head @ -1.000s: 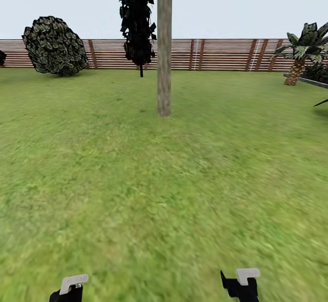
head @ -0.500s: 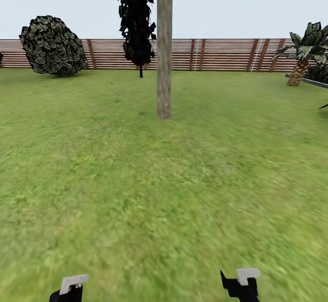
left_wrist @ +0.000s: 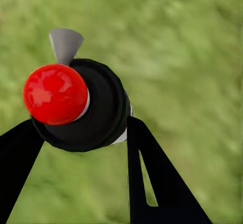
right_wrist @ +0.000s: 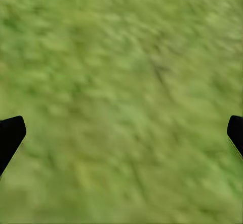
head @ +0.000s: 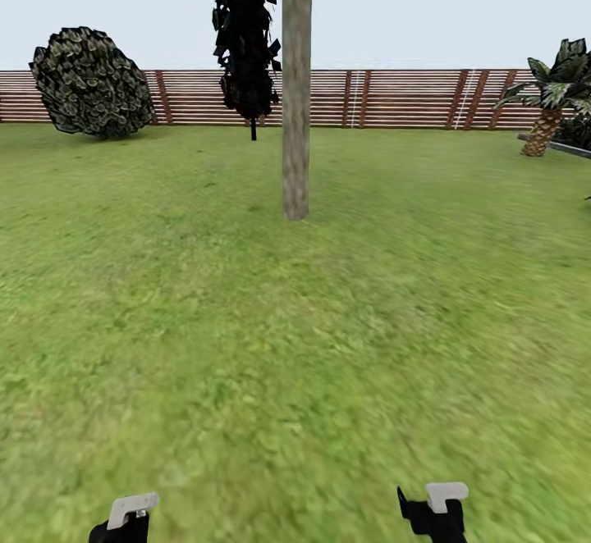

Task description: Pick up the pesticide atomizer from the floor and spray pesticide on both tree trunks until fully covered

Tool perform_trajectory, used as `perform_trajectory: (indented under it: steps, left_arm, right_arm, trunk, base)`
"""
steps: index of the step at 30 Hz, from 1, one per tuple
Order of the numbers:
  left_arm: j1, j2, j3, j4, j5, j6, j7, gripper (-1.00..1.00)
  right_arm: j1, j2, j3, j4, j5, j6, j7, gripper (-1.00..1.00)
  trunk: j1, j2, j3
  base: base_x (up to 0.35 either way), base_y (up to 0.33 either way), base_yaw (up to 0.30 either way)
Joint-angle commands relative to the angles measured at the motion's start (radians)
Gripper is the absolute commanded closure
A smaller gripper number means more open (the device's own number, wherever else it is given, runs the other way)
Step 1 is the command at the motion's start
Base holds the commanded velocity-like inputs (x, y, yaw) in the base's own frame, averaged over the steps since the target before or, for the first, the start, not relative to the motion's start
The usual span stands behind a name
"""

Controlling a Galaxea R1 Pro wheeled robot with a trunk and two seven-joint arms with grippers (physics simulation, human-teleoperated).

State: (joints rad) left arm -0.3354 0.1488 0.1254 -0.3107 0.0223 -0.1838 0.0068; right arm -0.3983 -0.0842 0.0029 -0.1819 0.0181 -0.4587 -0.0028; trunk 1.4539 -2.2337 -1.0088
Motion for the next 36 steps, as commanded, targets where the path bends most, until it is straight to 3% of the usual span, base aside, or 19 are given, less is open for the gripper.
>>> perform_trajectory:
  steps: [1,36]
  left_arm:
    - [-0.001,0.000,0.000,0.001,0.002,-0.003,0.001,1.00]
    - [0.000,0.000,0.000,0.000,0.002,-0.003,0.001,1.00]
  right_arm:
    - [-0.001,0.000,0.000,0.001,0.002,-0.003,0.000,-1.00]
    - [-0.001,0.000,0.000,0.001,0.002,-0.003,0.000,-1.00]
  trunk:
    - [0.000,0.000,-0.001]
    - [0.000,0.000,-0.001]
  base:
    - [0.339,0.000,0.000]
    - [0.339,0.000,0.000]
